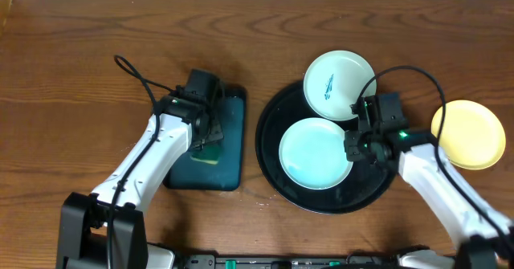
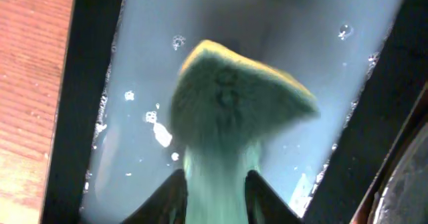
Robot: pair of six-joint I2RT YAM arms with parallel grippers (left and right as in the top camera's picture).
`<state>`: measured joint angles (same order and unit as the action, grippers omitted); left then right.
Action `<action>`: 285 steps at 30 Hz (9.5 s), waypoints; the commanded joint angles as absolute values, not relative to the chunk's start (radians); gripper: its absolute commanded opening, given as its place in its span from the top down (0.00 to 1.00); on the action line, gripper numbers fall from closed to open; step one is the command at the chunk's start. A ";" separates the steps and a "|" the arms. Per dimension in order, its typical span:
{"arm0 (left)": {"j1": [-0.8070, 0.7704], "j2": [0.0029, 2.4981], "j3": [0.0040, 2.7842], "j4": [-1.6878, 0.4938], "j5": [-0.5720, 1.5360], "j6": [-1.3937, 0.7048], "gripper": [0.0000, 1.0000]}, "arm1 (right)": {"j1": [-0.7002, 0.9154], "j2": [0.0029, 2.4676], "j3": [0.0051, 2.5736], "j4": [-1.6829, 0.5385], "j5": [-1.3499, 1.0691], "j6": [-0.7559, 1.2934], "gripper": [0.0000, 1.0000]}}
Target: Clean dirty plates on tray and stack at the side
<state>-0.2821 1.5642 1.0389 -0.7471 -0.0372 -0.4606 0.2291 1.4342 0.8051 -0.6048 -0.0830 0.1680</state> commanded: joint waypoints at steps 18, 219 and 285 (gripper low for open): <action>-0.277 1.568 1.038 -0.746 -0.037 -0.442 0.20 | 0.237 1.441 0.881 -0.645 -0.077 0.186 0.99; -0.278 1.568 1.038 -0.738 0.037 -0.445 0.04 | 0.120 1.423 0.986 -0.621 -0.200 0.094 0.51; -0.271 1.679 1.333 -0.923 0.150 -0.329 0.92 | 0.104 1.545 0.981 -0.674 -0.121 0.149 0.67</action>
<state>-0.2573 1.7500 1.2098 -0.8982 0.0467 -0.3790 0.1154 1.4639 0.9752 -0.6704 -0.1425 0.1356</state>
